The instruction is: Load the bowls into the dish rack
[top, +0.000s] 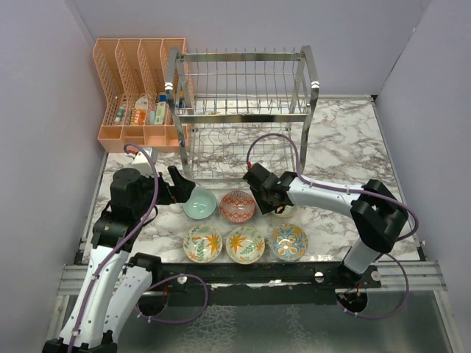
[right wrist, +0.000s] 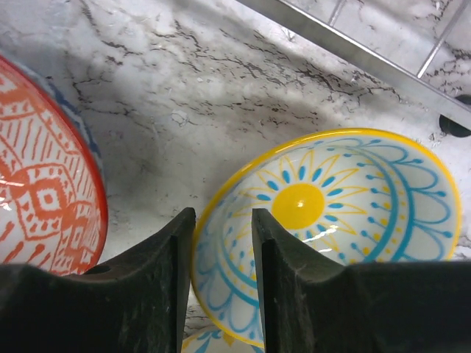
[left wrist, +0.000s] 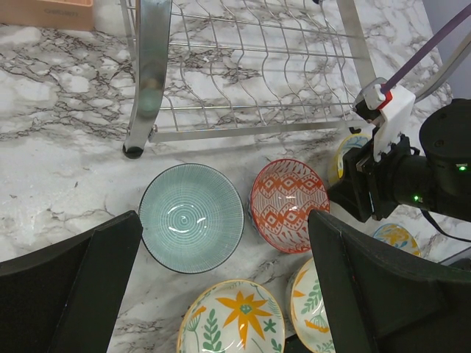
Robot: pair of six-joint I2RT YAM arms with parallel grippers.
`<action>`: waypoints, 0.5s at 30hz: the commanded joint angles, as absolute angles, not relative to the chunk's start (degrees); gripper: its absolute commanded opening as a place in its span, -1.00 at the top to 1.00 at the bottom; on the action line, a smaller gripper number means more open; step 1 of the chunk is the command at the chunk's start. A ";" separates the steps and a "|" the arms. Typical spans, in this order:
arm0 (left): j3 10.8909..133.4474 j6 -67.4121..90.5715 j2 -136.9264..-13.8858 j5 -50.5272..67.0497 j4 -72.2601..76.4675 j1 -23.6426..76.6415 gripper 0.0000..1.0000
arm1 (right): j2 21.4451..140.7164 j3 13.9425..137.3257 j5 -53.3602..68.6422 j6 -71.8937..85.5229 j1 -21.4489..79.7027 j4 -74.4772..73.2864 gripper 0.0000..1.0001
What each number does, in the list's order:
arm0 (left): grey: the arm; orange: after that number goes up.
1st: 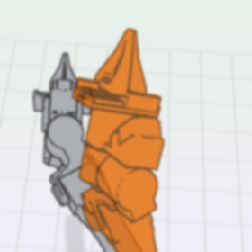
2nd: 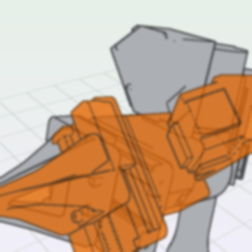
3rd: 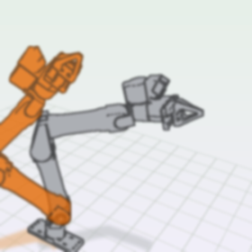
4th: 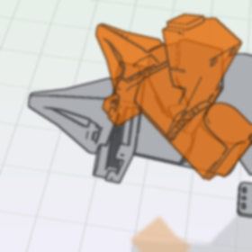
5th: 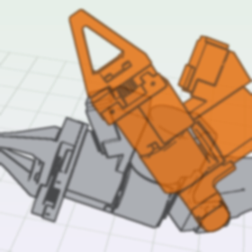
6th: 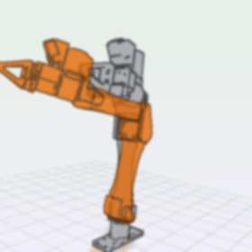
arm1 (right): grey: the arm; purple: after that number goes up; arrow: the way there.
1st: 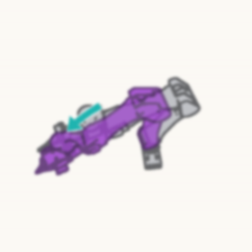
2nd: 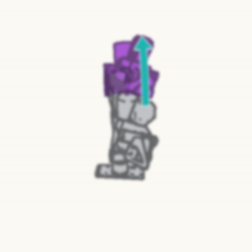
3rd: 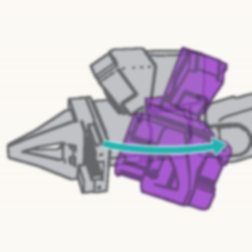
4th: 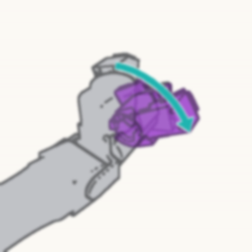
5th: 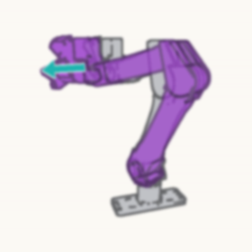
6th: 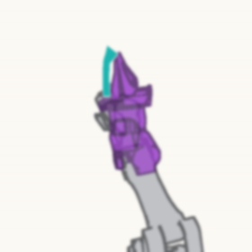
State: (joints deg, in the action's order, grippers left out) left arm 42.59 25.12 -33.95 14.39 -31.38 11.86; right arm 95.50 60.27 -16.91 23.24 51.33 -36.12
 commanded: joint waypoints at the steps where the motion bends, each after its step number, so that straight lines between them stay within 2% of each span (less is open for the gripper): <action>1: 41.85 24.87 -33.02 12.83 -30.28 12.03 -0.99 | 96.93 61.78 -20.60 24.17 51.68 -37.61 0.34; 6: 41.74 24.84 -32.92 12.82 -30.25 11.96 -0.99 | 97.40 62.01 -20.88 24.47 51.68 -38.17 0.64; 9: 41.79 24.80 -32.80 12.78 -30.27 11.96 -0.99 | 97.27 62.50 -20.90 25.02 51.68 -39.29 0.93; 15: 42.23 24.84 -32.74 12.57 -30.25 12.02 -0.99 | 93.58 64.52 -21.31 26.60 51.68 -44.02 0.98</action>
State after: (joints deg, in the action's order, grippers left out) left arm 42.28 25.12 -33.41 13.82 -31.40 11.86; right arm 96.29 62.92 -21.98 23.99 51.44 -40.88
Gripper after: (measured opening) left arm 0.993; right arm 0.066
